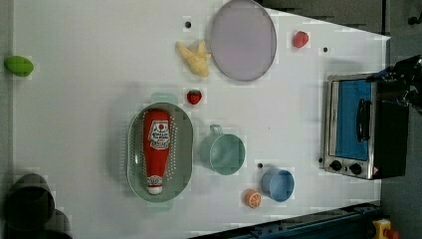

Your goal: Pick ketchup from strainer and place it on the table

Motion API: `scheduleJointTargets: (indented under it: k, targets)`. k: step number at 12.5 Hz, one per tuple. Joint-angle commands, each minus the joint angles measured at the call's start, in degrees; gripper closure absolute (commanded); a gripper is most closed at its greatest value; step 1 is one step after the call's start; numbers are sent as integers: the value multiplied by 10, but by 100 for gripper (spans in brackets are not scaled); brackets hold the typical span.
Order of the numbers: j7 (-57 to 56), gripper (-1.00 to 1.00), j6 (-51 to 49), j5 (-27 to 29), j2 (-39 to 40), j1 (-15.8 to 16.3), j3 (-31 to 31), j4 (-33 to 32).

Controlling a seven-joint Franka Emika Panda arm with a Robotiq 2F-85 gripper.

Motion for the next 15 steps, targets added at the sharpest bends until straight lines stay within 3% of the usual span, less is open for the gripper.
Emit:
scheduleJointTargets:
  k: [1,3,7,15]
  targets:
    - [20,-58,-82,34,-176,-59,24,-98]
    - [20,-99,-80,37,-168,-55,35,-98]
    - [20,-100,-50,55,-139,-33,103,-98]
    - [57,-100,63,54,-59,-17,312,-107]
